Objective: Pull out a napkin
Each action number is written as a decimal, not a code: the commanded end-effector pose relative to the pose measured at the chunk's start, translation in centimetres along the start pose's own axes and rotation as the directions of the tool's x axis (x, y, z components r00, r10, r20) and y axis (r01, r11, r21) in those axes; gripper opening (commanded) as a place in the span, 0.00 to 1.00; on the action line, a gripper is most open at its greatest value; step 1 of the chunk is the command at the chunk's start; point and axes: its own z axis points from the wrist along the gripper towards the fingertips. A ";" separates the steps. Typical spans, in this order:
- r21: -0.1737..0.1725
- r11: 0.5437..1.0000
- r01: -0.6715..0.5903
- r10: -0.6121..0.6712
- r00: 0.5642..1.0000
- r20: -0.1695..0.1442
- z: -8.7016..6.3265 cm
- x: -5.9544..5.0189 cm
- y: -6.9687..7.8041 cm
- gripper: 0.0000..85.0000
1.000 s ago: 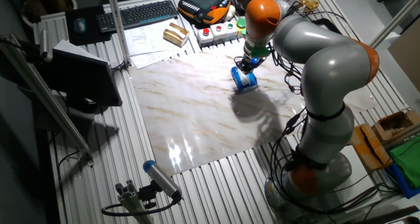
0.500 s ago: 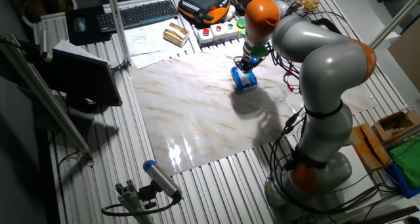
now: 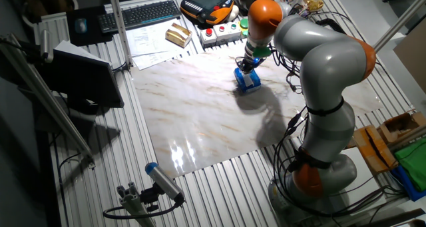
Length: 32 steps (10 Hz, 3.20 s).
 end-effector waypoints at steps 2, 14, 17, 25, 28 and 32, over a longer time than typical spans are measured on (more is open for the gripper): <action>0.012 1.000 0.000 0.000 1.000 0.009 0.3 -0.1 0.1 0.35; 0.011 0.999 0.030 -0.031 0.999 0.037 3.7 -0.8 -1.4 0.46; 0.022 0.999 0.032 -0.033 0.998 0.044 4.2 -0.9 -1.4 0.47; 0.027 0.999 0.029 -0.030 0.998 0.058 5.3 -1.3 -1.5 0.46; 0.027 0.999 0.029 -0.030 0.998 0.059 5.6 -1.4 -1.6 0.46; 0.028 0.999 0.026 -0.028 0.998 0.062 5.9 -1.5 -1.6 0.45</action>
